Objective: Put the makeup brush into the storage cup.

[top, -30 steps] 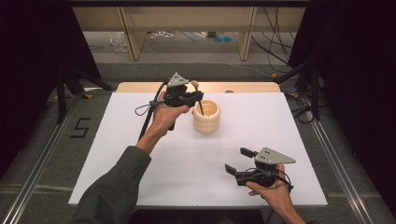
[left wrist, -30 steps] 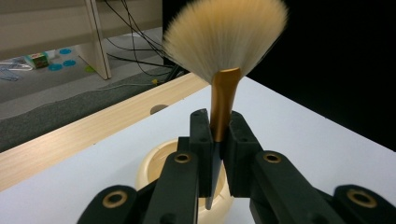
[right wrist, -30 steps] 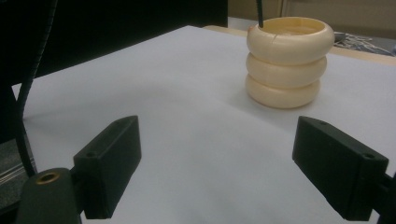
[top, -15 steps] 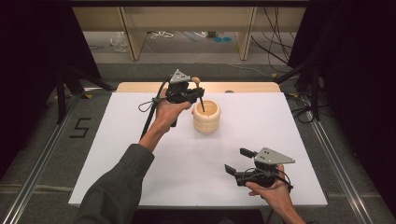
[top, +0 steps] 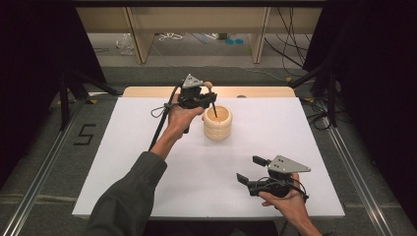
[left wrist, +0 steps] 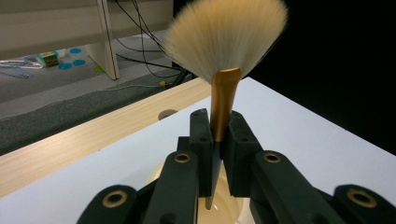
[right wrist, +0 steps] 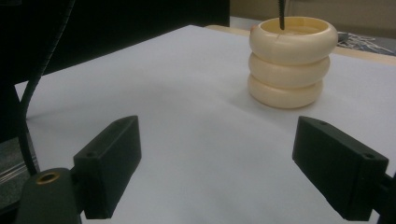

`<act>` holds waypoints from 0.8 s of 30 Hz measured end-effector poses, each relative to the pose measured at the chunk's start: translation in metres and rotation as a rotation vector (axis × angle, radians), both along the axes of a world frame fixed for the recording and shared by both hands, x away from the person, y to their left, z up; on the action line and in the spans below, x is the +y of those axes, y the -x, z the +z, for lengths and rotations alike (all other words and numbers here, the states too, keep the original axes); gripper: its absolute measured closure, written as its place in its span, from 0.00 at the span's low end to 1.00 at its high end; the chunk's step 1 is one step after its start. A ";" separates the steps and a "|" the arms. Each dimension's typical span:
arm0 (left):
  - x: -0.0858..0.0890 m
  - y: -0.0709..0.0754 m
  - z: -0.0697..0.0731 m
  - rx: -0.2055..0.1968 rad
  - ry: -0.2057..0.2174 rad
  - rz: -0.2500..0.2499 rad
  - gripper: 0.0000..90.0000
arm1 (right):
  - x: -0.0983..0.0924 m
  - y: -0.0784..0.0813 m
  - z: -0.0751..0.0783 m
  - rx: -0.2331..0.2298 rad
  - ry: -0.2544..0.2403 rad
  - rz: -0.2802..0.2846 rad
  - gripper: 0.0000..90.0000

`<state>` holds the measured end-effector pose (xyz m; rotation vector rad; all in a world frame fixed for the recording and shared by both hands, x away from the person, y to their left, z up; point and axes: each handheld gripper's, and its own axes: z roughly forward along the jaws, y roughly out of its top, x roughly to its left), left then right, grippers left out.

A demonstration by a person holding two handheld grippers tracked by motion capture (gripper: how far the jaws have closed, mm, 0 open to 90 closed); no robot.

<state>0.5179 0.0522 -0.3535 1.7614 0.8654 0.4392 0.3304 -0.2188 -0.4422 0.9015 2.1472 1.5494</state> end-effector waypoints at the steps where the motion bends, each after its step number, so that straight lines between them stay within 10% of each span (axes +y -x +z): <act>1: 0.000 0.000 0.000 -0.001 -0.001 0.001 0.92 | 0.000 0.000 0.000 0.004 0.006 -0.002 0.18; 24: -0.015 -0.007 -0.015 0.016 -0.015 0.012 0.92 | 0.001 0.001 0.001 0.023 -0.007 0.007 0.18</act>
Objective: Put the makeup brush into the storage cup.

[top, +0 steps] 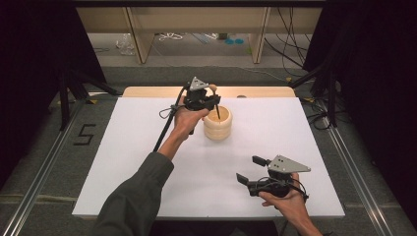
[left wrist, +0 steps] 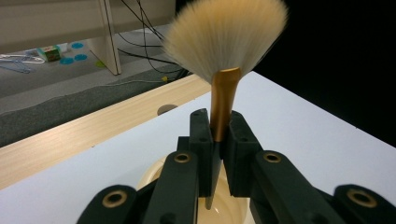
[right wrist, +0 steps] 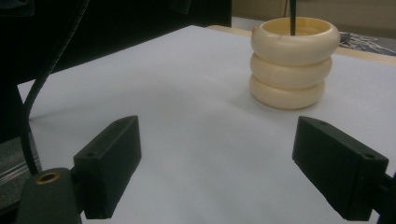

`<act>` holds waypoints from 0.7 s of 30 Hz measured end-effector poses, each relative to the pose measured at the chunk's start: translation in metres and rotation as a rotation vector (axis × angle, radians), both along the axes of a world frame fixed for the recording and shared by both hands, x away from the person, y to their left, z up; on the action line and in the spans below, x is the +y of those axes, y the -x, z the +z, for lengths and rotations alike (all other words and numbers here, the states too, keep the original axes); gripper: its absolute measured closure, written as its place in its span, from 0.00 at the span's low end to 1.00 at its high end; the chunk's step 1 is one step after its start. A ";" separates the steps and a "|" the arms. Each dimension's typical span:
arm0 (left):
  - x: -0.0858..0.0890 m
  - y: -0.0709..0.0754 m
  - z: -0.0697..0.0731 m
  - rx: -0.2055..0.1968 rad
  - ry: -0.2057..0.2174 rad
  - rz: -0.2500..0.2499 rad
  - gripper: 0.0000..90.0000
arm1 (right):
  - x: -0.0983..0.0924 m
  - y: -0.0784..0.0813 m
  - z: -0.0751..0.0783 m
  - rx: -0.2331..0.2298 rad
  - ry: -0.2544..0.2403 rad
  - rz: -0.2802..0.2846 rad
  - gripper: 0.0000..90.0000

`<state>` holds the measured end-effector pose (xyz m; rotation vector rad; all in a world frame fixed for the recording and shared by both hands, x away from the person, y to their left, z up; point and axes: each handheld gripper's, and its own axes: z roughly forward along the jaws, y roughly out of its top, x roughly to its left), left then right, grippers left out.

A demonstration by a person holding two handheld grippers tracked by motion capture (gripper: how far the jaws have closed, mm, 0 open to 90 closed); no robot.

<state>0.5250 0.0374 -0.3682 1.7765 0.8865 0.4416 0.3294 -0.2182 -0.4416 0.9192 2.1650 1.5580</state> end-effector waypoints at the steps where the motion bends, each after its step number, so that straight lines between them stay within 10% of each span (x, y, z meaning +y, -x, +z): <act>1: 0.000 0.000 -0.001 -0.004 -0.007 0.002 0.92 | 0.001 -0.001 -0.001 -0.004 -0.017 0.003 0.18; 21: -0.005 0.000 -0.018 0.017 -0.023 0.005 0.92 | 0.000 -0.001 0.000 -0.004 -0.014 0.003 0.18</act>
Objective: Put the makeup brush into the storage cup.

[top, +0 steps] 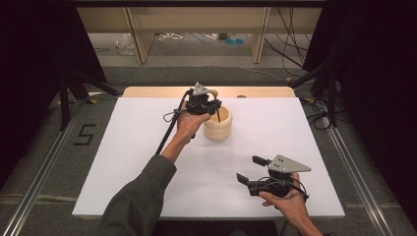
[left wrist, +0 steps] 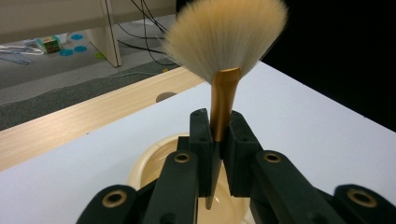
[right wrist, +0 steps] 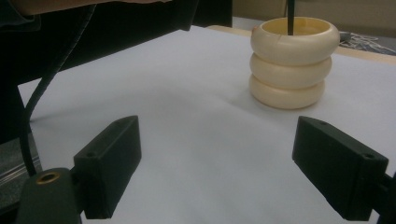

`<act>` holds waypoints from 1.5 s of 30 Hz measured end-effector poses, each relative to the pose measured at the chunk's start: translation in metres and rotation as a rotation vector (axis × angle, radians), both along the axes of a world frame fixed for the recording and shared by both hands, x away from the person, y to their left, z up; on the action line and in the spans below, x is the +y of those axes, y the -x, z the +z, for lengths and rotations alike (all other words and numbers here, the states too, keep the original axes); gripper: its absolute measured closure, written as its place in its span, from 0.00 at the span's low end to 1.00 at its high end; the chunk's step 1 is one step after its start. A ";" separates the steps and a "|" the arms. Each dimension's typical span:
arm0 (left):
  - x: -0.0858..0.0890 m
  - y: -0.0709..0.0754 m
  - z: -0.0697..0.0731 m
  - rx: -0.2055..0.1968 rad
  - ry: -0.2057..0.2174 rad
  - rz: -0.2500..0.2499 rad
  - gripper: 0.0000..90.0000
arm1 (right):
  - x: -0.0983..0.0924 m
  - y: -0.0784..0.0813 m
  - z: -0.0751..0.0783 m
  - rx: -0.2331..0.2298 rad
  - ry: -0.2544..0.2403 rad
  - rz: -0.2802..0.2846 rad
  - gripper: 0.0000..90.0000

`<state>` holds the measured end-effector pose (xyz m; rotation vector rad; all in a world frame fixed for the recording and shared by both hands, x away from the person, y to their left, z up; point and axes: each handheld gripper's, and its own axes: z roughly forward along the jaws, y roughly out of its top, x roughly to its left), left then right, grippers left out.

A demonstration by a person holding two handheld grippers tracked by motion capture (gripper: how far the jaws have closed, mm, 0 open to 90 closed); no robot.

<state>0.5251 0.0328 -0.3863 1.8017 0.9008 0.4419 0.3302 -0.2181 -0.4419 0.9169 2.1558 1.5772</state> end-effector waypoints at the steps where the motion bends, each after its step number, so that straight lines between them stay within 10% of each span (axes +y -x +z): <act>1: 0.000 0.000 -0.002 0.008 0.008 0.003 0.92 | 0.000 -0.001 0.000 -0.021 0.005 -0.003 0.18; 18: 0.005 0.003 -0.017 0.031 -0.029 -0.002 0.86 | 0.000 -0.001 0.000 -0.012 0.017 -0.006 0.18; 30: 0.009 0.008 -0.015 0.027 -0.080 0.053 0.24 | -0.001 0.000 0.001 0.004 0.041 -0.008 0.18; 45: 0.043 0.023 -0.002 0.014 -0.019 0.098 0.22 | -0.001 0.000 0.001 0.001 0.041 -0.009 0.18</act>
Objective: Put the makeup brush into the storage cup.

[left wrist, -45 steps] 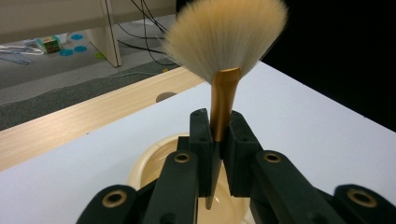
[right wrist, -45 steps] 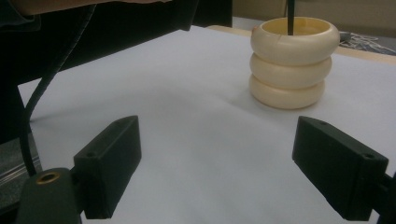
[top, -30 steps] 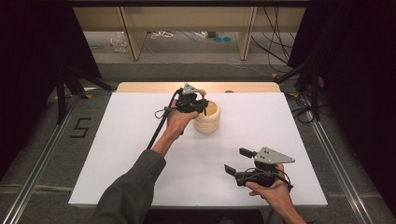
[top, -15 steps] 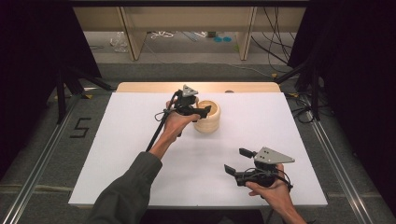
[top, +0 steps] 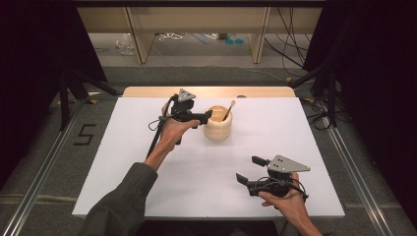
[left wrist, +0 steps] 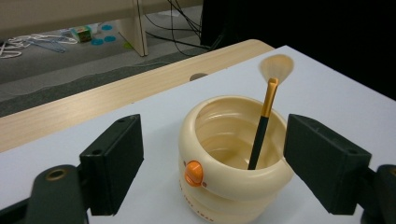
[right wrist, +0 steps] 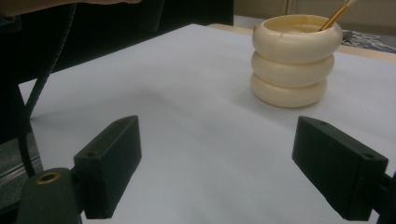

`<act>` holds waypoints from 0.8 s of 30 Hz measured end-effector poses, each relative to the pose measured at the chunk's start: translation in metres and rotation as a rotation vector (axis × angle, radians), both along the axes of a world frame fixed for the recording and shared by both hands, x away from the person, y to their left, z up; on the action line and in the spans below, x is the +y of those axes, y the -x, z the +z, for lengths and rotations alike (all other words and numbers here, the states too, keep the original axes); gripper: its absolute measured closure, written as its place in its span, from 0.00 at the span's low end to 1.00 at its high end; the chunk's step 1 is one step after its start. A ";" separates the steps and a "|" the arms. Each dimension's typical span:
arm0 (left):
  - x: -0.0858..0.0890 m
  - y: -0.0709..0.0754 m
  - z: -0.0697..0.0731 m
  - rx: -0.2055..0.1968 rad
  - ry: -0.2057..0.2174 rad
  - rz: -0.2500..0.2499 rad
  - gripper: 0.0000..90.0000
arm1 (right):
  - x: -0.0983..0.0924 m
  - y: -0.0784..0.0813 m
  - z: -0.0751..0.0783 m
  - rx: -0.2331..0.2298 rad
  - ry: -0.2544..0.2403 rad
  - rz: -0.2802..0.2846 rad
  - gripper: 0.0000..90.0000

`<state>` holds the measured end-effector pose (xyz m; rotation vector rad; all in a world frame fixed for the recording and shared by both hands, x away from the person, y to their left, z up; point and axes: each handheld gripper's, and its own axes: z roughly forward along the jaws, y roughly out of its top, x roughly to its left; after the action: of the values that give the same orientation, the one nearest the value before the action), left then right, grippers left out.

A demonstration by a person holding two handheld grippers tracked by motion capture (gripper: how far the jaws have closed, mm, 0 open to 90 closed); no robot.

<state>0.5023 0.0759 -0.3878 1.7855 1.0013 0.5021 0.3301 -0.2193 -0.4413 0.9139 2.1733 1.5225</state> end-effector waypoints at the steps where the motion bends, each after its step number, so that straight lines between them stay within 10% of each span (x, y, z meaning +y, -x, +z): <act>1: 0.003 0.002 0.001 -0.007 0.010 -0.004 0.22 | 0.000 0.000 0.000 0.001 0.000 0.000 0.18; 24: 0.034 0.051 0.012 -0.063 0.093 -0.055 0.18 | -0.001 0.000 0.001 0.014 -0.032 -0.008 0.18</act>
<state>0.4509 0.1102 -0.3759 1.6997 0.9153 0.4673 0.3298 -0.2201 -0.4405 0.9450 2.1588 1.5557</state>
